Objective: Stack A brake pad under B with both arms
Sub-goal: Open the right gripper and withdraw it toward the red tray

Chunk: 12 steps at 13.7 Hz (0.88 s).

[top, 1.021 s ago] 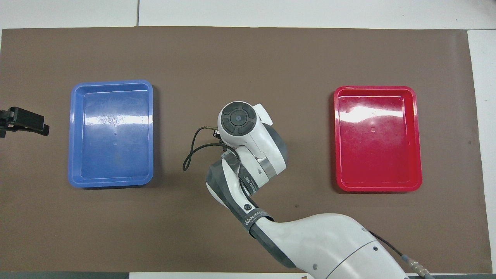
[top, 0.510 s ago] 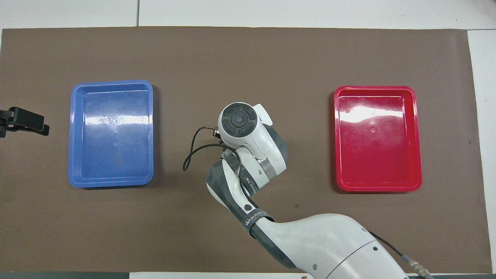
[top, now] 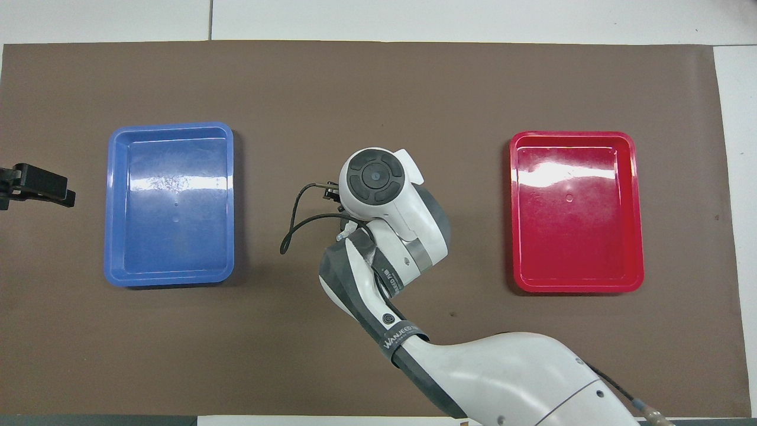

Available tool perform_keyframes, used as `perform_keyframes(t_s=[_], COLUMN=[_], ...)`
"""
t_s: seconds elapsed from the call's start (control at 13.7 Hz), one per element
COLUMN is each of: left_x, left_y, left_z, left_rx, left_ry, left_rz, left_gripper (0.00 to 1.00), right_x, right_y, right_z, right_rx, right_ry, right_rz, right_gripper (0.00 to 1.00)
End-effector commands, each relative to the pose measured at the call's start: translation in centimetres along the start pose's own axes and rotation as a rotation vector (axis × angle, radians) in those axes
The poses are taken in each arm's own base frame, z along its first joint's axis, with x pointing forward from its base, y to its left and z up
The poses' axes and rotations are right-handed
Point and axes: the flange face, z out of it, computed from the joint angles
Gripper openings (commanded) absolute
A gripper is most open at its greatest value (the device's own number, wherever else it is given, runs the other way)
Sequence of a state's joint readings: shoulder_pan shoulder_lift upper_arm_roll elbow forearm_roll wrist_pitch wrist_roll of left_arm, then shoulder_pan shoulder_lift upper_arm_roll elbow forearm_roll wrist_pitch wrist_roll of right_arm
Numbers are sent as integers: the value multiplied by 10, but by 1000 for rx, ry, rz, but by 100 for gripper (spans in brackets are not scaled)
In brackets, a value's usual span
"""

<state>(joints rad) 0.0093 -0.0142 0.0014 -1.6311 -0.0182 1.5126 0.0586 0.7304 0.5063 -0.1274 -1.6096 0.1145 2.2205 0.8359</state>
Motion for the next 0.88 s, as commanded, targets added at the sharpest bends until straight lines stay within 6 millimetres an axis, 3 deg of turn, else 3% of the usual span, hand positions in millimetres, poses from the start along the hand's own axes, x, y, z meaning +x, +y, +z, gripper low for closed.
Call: perform_keyframes(t_s=[0.0, 0.22, 0.36, 0.66, 0.8], left_x=[-3, -3, -3, -3, -3], left_y=[-3, -3, -3, -3, -3], left_z=[1, 1, 1, 1, 1], left_rx=[13, 13, 13, 13, 13], left_ry=[-7, -8, -8, -7, -8], left_rz=[2, 2, 2, 2, 2], left_gripper=[100, 100, 100, 100, 100], right_x=[47, 92, 108, 97, 90], right_y=[62, 142, 195, 302, 345], right_z=[-62, -119, -152, -177, -184], right_rx=[-26, -115, -147, -170, -163], right_ry=[62, 58, 1, -119, -141], right_rz=[20, -113, -179, -206, -200], right_gripper=[100, 100, 100, 100, 100])
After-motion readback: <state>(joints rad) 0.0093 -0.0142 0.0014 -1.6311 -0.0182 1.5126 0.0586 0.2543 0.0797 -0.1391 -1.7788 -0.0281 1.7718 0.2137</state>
